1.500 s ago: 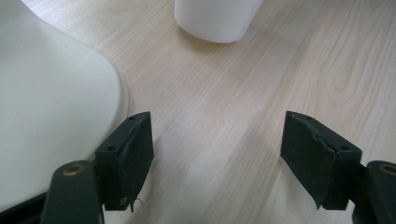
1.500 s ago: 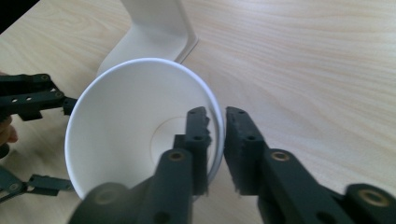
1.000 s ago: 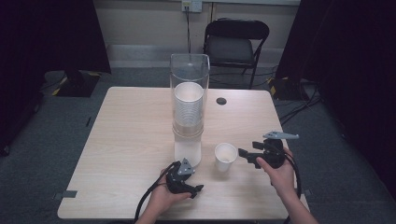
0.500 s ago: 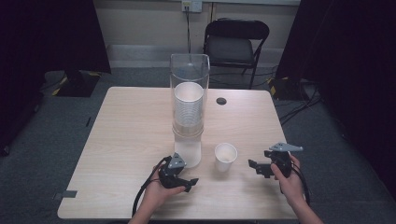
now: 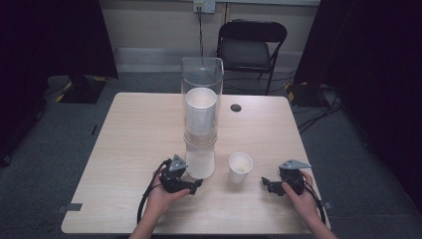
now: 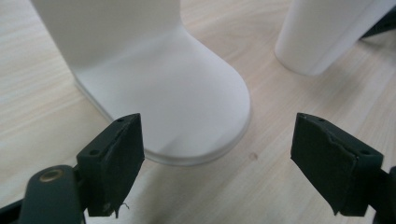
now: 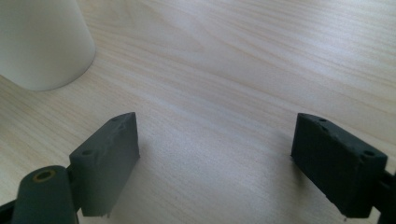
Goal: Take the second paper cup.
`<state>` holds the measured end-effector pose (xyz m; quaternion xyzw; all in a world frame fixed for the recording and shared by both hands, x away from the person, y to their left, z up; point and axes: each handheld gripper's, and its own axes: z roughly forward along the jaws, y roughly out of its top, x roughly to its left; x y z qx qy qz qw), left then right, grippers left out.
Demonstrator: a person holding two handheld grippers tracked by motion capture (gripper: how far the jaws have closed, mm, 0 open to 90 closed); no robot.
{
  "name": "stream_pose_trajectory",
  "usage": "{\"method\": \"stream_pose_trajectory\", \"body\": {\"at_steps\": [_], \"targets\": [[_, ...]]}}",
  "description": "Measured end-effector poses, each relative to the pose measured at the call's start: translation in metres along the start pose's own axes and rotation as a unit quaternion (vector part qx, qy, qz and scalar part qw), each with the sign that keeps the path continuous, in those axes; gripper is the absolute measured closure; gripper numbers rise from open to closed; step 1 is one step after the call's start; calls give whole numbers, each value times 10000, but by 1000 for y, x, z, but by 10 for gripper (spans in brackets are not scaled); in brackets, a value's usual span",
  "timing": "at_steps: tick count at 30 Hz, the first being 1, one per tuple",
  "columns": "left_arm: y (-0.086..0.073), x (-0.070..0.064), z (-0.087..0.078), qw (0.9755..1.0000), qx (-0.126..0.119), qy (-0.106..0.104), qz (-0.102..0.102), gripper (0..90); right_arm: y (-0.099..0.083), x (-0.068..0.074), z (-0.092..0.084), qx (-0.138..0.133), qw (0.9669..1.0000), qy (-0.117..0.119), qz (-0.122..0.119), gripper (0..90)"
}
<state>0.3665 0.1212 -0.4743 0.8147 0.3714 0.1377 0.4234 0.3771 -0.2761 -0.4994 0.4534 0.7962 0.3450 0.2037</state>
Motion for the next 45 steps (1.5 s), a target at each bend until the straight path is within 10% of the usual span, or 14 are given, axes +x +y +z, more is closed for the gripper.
{"method": "stream_pose_trajectory", "body": {"at_steps": [23, 45], "targets": [[25, 18, -9, 9980, -497, 323, -222, 190, -1, 2, 0, -14, 10000, -51, -2, 138], [66, 18, -12, 9943, -1014, 216, -261, 198, -1, 2, 0, -12, 10000, -57, 8, 138]]}}
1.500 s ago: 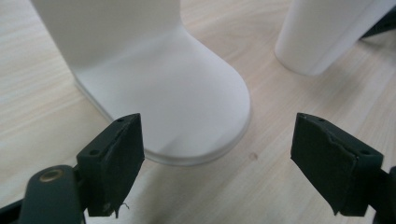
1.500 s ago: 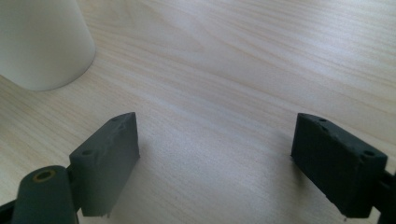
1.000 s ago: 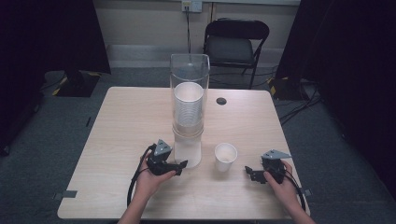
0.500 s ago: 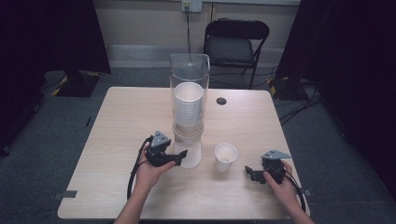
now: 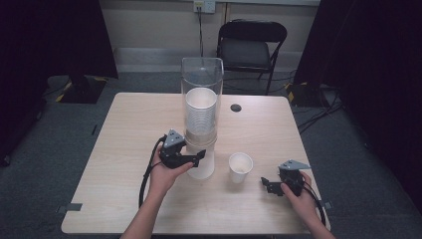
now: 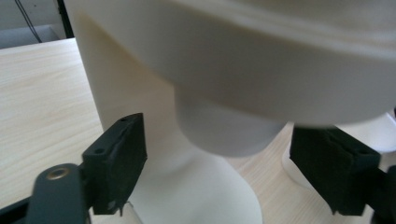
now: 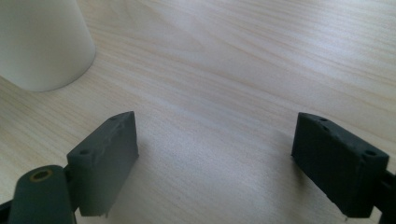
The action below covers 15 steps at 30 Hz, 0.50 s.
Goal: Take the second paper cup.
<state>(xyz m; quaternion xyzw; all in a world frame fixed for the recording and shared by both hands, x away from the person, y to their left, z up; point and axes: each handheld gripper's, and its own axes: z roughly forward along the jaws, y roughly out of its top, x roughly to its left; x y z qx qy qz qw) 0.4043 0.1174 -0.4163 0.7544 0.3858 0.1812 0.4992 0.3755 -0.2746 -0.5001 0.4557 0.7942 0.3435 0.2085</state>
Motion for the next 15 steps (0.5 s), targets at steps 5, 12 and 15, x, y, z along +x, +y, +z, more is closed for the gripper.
{"method": "stream_pose_trajectory", "body": {"at_steps": [5, 12, 15], "targets": [[2, 0, 3, 10000, -73, 6, 2, 201, 0, 0, 0, -3, 10000, 2, -1, 138], [4, -2, 9, 9996, -239, -89, 111, 264, 0, 0, 0, -1, 10000, 1, 6, 138], [5, -2, 9, 9994, -253, -95, 207, 301, 0, 0, 0, 0, 10000, 3, -1, 138]]}}
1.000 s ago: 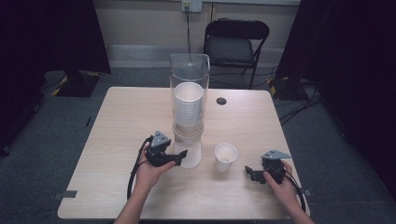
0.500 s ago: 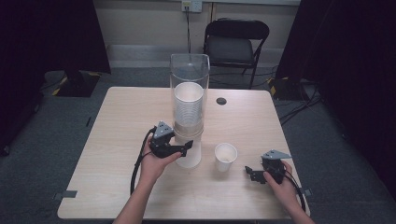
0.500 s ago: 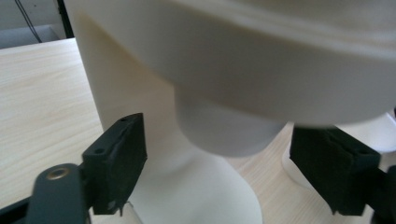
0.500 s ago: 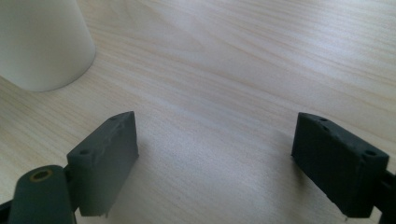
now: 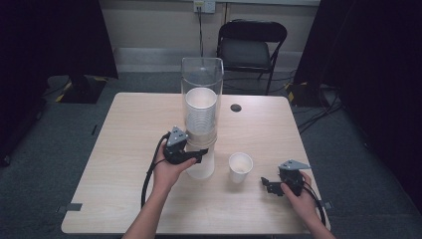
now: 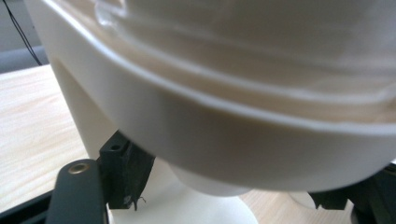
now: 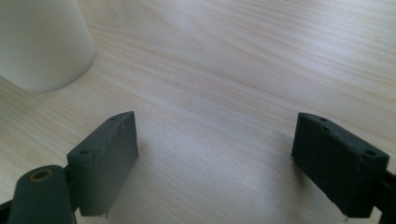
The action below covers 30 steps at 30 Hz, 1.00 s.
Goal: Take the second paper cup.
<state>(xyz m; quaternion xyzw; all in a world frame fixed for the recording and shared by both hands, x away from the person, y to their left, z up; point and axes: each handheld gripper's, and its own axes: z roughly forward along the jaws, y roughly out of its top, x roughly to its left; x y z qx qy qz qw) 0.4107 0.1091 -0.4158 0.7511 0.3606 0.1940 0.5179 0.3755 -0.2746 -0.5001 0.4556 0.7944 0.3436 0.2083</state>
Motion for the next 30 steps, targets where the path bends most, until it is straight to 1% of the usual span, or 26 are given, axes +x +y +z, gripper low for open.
{"method": "stream_pose_trajectory", "body": {"at_steps": [1, 3, 7, 9, 11, 13, 15, 17, 18, 19, 20, 21, 22, 23, 24, 25, 26, 27, 28, 29, 30], "targets": [[-1, -2, 1, 10000, -30, -34, -45, 314, 0, 0, 0, 1, 10000, 0, 0, 138], [-1, -1, 2, 10000, -44, -49, 75, 321, 0, 0, 0, 1, 10000, -2, 0, 138], [-2, 0, 2, 9999, -11, -71, 141, 338, 0, 0, 0, 0, 10000, -2, -3, 137], [-2, 0, 2, 9998, 17, -64, 202, 344, 0, 0, 0, 2, 10000, 9, 4, 136], [-3, -2, 3, 9998, -36, -31, 185, 348, 0, 0, 0, 8, 10000, 5, 14, 136], [-3, -3, 3, 9998, -38, -9, 193, 350, 0, 0, 0, 8, 10000, 4, 14, 136], [-4, -3, 3, 9996, -46, 6, 272, 353, 0, 0, 0, 7, 10000, 3, 14, 136], [-5, -3, 3, 9997, -35, 23, 259, 353, 0, 0, 0, 7, 10000, 3, 12, 136], [-5, -4, 4, 9997, -7, -8, 240, 355, 0, 0, 0, 5, 10000, 2, 12, 136], [-4, -6, 4, 9997, 39, 38, 219, 355, 0, 0, 0, 1, 10000, 5, 7, 136], [-4, -6, 4, 9997, 39, 38, 219, 355, 0, 0, 0, 1, 10000, 5, 7, 136], [-6, -6, 5, 9999, -64, 23, 159, 356, 0, 0, 0, 7, 10000, 0, 13, 136], [-7, -6, 5, 9998, -81, 34, 167, 356, 0, 0, 0, 7, 10000, -1, 16, 136], [-6, -6, 4, 9997, -31, 36, 237, 356, 0, 0, 0, 5, 10000, 0, 13, 135], [-6, -6, 4, 9997, -31, 36, 237, 357, 0, 0, 0, 6, 10000, -1, 17, 135], [-6, -7, 5, 9998, -38, 56, 164, 357, 0, 0, 0, 5, 10000, 0, 17, 135], [-7, -7, 6, 9998, 81, 61, 180, 357, 0, 0, 0, 5, 10000, 0, 14, 135], [-14, -6, 9, 9989, 424, 118, 149, 368, 0, 0, 0, 7, 10000, 0, 16, 135], [-28, -3, 14, 9957, 920, 105, 46, 374, 0, 0, 0, 7, 10000, 0, 16, 135], [-41, -3, 20, 9781, 2067, 216, 100, 374, 0, 0, 0, 8, 10000, 0, 21, 135], [-61, -4, 24, 9825, 1851, 161, 151, 373, 0, 0, 0, 6, 10000, -2, 9, 135]]}}
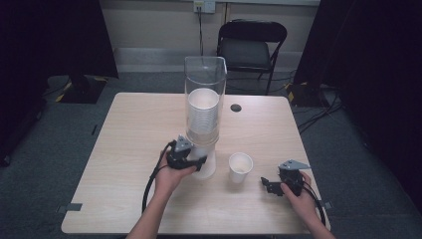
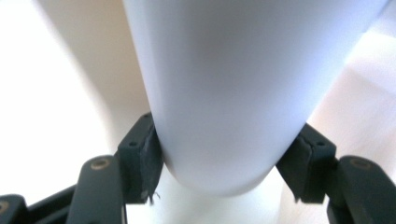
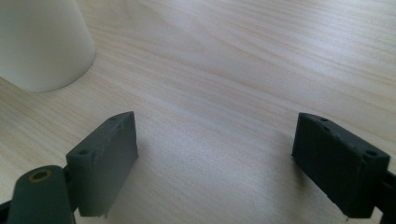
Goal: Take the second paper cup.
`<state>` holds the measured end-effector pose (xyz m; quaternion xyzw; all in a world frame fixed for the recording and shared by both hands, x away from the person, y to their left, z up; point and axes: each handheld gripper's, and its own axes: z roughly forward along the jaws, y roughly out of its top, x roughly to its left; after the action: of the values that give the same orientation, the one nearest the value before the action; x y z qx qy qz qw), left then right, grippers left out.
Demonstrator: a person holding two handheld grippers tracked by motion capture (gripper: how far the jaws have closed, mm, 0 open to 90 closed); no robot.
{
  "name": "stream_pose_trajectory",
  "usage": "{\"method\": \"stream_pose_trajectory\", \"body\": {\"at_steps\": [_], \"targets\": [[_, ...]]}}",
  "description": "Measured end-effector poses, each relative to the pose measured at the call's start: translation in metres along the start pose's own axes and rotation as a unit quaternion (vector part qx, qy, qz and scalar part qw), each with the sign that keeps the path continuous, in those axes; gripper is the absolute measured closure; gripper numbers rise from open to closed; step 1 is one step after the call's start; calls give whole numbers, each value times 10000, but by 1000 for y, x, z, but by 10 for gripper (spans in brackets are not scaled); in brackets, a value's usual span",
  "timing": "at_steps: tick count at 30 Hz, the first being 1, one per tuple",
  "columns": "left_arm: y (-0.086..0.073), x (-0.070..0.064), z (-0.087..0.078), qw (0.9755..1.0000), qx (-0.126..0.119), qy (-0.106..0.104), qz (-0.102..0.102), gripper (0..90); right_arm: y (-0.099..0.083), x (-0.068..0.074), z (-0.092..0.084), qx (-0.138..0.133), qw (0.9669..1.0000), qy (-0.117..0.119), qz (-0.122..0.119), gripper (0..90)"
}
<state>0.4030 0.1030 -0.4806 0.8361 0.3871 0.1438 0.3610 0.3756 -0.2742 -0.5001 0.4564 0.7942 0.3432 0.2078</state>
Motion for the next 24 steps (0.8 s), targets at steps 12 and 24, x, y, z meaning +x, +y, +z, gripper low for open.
{"method": "stream_pose_trajectory", "body": {"at_steps": [12, 24], "targets": [[-19, -14, -12, 9977, -402, -510, 172, 360, 1, 0, 1, 13, 10000, 24, -22, 122], [-30, -35, -19, 9941, -375, -864, 535, 354, 1, 0, 0, 67, 9999, 82, -82, 126]]}}
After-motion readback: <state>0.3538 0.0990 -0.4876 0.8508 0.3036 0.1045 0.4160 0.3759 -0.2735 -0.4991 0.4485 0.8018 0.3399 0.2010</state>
